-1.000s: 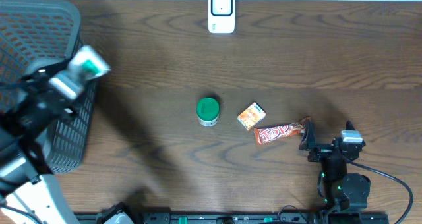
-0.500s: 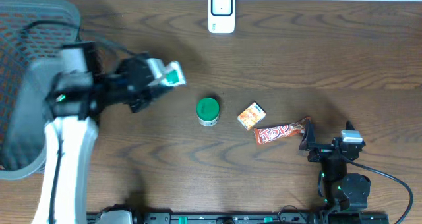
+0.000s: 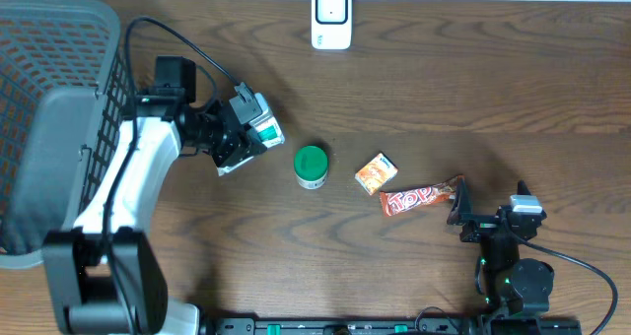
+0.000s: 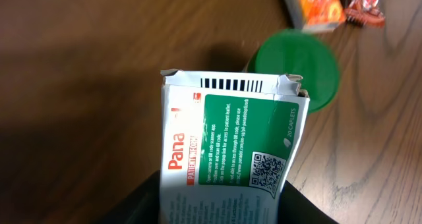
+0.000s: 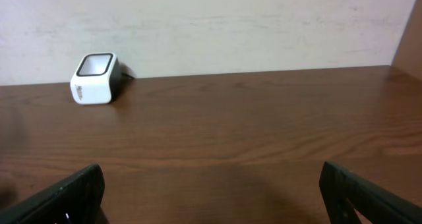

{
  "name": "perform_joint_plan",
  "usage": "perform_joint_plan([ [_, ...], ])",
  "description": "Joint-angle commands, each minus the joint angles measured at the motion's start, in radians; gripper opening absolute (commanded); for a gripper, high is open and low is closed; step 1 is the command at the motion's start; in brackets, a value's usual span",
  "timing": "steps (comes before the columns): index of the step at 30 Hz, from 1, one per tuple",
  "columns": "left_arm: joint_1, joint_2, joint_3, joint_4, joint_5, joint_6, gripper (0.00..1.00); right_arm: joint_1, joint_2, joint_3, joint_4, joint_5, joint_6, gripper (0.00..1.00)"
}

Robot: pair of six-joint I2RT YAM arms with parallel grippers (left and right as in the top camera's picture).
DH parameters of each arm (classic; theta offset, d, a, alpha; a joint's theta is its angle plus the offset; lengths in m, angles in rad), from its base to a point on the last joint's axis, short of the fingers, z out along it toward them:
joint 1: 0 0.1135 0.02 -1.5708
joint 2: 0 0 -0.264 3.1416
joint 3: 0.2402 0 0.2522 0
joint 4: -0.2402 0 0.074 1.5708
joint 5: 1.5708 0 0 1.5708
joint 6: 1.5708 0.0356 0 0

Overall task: Scan the item barcode
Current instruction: 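Lower the Panadol box left of the green jar and open the left gripper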

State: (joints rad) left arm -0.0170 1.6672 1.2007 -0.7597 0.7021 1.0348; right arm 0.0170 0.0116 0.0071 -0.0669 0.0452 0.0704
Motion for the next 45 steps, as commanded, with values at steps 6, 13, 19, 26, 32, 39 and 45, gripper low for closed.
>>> perform_joint_plan([
  [6, -0.002, 0.164, -0.004, 0.008, -0.015, -0.008, 0.63, -0.004, -0.006, -0.002, -0.004, 0.009, -0.008, 0.99],
  [13, -0.002, 0.188, -0.004, 0.021, -0.050, -0.008, 0.96, -0.004, -0.006, -0.002, -0.004, 0.009, -0.008, 0.99],
  [19, -0.002, 0.165, -0.003, 0.011, -0.075, -0.009, 0.97, -0.004, -0.006, -0.002, -0.004, 0.009, -0.008, 0.99],
  [26, -0.002, 0.013, 0.050, -0.018, -0.090, -0.272, 0.97, -0.004, -0.006, -0.002, -0.004, 0.009, -0.008, 0.99],
  [32, -0.002, -0.256, 0.107, -0.047, -0.081, -0.589, 0.97, -0.004, -0.005, -0.002, -0.004, 0.009, -0.008, 0.99],
  [39, -0.002, -0.542, 0.107, -0.043, 0.001, -0.615, 0.98, -0.004, -0.005, -0.002, -0.004, 0.009, -0.008, 0.99],
  [45, -0.002, -0.790, 0.107, 0.153, -0.349, -0.691, 0.97, -0.004, -0.005, -0.002, -0.004, 0.009, -0.008, 0.99],
])
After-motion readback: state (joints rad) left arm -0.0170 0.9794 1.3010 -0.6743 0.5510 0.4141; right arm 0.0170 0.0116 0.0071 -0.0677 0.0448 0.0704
